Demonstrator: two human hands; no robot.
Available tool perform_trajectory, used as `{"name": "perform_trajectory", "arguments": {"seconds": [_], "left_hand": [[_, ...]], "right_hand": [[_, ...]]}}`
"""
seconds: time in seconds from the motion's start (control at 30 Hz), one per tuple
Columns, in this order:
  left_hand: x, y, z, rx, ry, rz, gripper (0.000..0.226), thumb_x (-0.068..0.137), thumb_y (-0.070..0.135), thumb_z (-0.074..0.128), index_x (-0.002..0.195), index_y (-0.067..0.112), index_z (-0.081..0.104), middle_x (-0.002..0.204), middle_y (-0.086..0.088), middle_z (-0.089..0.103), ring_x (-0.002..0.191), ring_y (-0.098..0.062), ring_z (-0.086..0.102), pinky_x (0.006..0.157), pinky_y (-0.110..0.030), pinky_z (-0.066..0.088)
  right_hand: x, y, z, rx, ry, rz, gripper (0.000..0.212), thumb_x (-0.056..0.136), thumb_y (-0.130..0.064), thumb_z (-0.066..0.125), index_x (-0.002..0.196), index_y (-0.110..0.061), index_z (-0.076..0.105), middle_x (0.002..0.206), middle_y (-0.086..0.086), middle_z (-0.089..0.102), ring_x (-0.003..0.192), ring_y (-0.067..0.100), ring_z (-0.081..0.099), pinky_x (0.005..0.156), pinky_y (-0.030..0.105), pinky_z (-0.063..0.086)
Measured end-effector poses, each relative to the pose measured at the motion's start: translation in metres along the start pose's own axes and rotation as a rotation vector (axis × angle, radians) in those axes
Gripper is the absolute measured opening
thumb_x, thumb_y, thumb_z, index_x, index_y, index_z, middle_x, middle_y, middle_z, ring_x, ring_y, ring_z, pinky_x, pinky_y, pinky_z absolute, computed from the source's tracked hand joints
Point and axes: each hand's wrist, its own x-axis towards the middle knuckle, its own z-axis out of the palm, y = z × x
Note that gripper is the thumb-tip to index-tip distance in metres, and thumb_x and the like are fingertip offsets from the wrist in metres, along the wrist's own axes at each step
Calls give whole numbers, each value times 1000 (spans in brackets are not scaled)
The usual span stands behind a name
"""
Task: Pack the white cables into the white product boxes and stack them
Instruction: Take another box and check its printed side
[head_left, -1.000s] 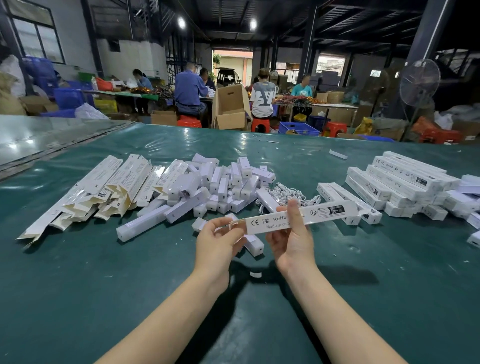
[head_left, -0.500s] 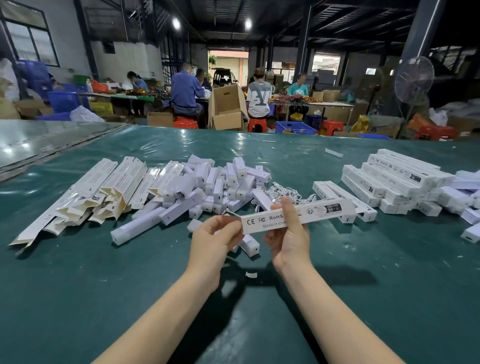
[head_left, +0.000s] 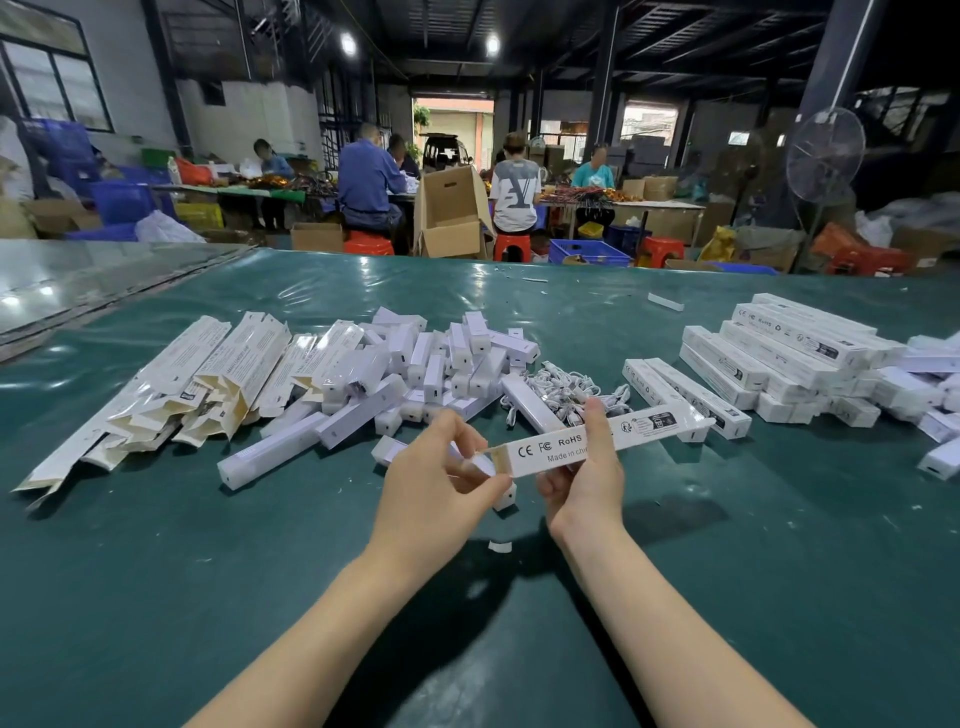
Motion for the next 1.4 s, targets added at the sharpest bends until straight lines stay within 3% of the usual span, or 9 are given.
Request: {"name": "perform_trajectory", "arguments": {"seconds": [0.13,0.3,0.43,0.53,0.7,0.87,1.07,1.23,1.4], "left_hand": [[0,-3,-3,108,-71,139,46,66,1,74,57,26,37,73,1,61,59,-9,56,54,-22,48],[-4,-2,2,98,-114,222,51,65,-5,74,55,31,39,90,15,65,73,-7,61,60,-26,53],[3,-1,-2,-157,13,-96,37,71,-1,72,58,21,46,63,2,68,52,-14,63,55,-24,50],[11,-1,-9,-502,-37,-345,24,77,0,68,66,8,48,65,-9,62,48,-14,60,52,-26,55],[12,-5,-8,-684,-72,-471,14,83,12,61,71,8,54,74,-10,61,54,-11,63,53,-21,53],[14,-6,-6,-650,63,-477,12,84,18,62,75,11,60,77,-7,65,59,-7,63,53,-19,53],[14,-5,-5,-690,231,-513,12,80,13,67,69,11,63,76,-6,66,65,-14,59,60,-20,56],[13,-6,-2,-625,412,-435,10,81,8,68,70,8,66,68,-1,66,57,-1,61,57,-13,52],[11,-6,1,-535,444,-338,21,85,5,61,73,21,67,68,10,69,63,-2,63,67,-16,54]], "right_hand": [[-4,0,1,11,-8,16,25,81,-42,64,70,-22,54,38,-10,46,31,4,40,34,10,29],[-7,2,3,-1,-59,76,29,84,-38,61,69,-14,56,47,-2,53,33,6,45,32,12,29],[-11,-3,7,94,-270,175,33,75,-50,59,73,-17,60,52,-3,60,39,8,50,38,14,36],[-12,-10,4,131,-461,186,33,65,-49,55,75,-19,67,58,-3,60,31,4,39,31,10,29],[-4,-16,-4,15,-405,161,17,67,-33,61,71,-18,58,53,-3,60,27,3,32,29,10,25],[-4,-14,-5,-5,-384,179,16,85,-24,55,71,-16,59,55,0,64,29,5,41,29,10,26],[-5,-12,-4,-18,-441,124,18,88,-17,51,74,-9,59,51,2,61,32,8,47,32,14,37],[-10,-6,1,14,-509,118,18,89,-9,46,81,-5,61,52,5,63,38,10,55,39,18,47],[-13,-4,3,86,-529,124,15,88,-8,46,87,-5,61,59,6,68,44,12,61,45,20,52]]}}
